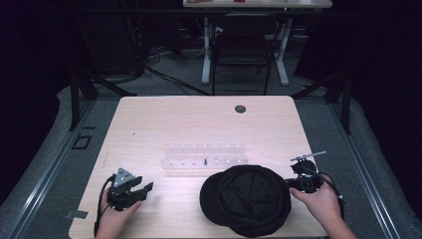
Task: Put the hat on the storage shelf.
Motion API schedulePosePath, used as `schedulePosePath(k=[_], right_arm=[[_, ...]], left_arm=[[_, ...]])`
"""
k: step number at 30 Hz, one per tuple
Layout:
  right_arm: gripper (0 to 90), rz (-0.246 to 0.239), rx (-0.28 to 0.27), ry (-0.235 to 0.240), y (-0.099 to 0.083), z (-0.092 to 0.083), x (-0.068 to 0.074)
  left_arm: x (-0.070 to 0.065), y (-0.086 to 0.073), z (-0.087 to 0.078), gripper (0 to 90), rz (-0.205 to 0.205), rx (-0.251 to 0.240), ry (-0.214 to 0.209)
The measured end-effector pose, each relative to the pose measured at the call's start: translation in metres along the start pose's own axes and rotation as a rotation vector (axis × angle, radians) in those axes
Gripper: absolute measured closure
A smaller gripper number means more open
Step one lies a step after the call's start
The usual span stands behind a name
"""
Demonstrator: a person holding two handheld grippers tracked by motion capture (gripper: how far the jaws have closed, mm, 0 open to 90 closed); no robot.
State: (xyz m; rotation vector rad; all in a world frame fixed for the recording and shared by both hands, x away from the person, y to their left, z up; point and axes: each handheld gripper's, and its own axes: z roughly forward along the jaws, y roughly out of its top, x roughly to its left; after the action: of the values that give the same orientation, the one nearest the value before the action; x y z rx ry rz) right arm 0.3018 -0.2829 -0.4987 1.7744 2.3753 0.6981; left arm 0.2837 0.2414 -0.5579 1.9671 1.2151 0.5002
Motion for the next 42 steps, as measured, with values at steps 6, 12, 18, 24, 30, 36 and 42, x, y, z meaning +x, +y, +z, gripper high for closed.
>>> schedulePosePath(k=[6,12,18,24,30,36,42], right_arm=[[72.3,0.030,0.081,0.018,0.005,-0.001,-0.004],[69.6,0.077,0.112,0.045,0.006,0.002,-0.011],[71.6,0.126,0.153,0.071,0.004,0.008,-0.015],[71.5,0.176,0.169,0.100,0.004,0.012,-0.020],[78.1,0.144,0.250,0.125,0.010,0.014,-0.025],[84.1,0.179,0.243,0.133,0.010,0.020,-0.021],[87.3,0.185,0.270,0.196,0.013,0.015,-0.025]], left_arm=[[0.000,0.000,-0.001,49.0,0.001,0.000,-0.001],[0.000,0.000,-0.001,48.9,0.003,0.003,-0.002],[-0.001,0.000,0.000,48.9,0.001,0.001,-0.002],[-0.001,0.000,0.000,48.9,0.006,0.003,-0.002],[-0.001,0.000,0.000,48.9,0.003,0.001,-0.001],[-0.001,0.000,0.000,48.9,0.003,0.001,-0.001],[-0.001,0.000,0.000,48.9,0.003,0.002,-0.002]])
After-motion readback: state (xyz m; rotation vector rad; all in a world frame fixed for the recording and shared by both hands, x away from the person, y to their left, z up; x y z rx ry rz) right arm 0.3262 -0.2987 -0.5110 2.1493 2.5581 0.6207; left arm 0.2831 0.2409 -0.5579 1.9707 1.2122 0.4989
